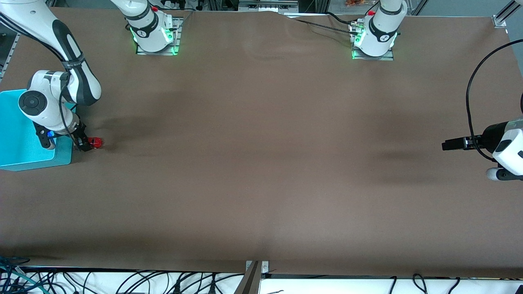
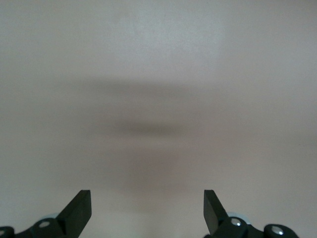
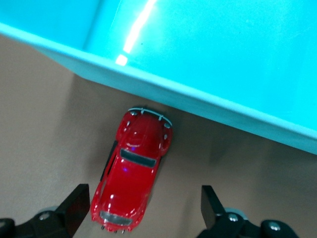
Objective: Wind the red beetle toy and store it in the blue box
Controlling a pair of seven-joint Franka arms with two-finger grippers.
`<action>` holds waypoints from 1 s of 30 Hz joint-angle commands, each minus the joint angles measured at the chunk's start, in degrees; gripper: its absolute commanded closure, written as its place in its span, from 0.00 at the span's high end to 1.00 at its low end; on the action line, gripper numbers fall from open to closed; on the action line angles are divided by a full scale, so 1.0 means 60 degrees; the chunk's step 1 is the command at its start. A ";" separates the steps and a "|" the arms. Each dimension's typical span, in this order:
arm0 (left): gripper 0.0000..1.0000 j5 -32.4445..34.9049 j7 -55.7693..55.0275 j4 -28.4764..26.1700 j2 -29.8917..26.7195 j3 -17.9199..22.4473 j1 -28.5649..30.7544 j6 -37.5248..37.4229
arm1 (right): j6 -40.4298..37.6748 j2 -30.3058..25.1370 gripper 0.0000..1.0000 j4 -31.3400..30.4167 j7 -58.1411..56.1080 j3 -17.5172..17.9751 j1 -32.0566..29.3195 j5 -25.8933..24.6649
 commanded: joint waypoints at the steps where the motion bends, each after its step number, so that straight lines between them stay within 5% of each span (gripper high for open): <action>1: 1.00 0.0110 0.0106 0.0118 0.0007 -0.0025 -0.0014 -0.0006 | 0.0160 0.0111 1.00 0.0155 0.0228 0.0076 -0.0293 -0.0272; 19: 1.00 0.0096 0.0076 0.0103 0.0065 -0.0039 -0.0058 -0.0006 | 0.0322 0.0492 1.00 0.0243 0.0272 0.0061 -0.0323 -0.0331; 25: 1.00 0.0096 0.0076 0.0088 0.0094 -0.0039 -0.0058 -0.0006 | 0.0292 0.0492 0.42 0.0243 0.0316 0.0061 -0.0323 -0.0331; 30: 1.00 0.0096 0.0076 0.0103 0.0109 -0.0039 -0.0058 0.0067 | 0.0307 0.0492 0.13 0.0243 0.0491 0.0061 -0.0323 -0.0331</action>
